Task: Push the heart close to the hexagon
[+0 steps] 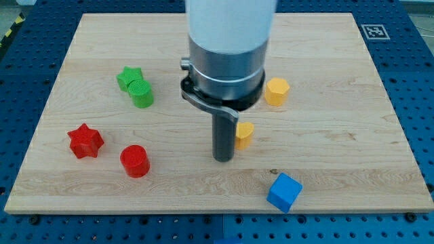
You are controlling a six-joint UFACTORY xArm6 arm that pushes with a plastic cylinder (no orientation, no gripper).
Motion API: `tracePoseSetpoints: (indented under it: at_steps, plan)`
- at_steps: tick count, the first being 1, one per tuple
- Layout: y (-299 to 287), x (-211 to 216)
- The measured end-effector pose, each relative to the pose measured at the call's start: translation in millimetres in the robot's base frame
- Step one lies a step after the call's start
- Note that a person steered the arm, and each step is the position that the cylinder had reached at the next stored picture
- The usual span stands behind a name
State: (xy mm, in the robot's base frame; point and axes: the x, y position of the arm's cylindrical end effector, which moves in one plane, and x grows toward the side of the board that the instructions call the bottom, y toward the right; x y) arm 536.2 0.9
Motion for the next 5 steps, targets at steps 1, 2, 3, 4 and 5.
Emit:
tracePoseSetpoints:
  at_steps: [1,2,3,4,5]
  plan:
    - [35.8,-29.9]
    - [64.8,-50.7]
    - [70.6,-59.1]
    - [70.6,-47.9]
    - [80.5,-43.5]
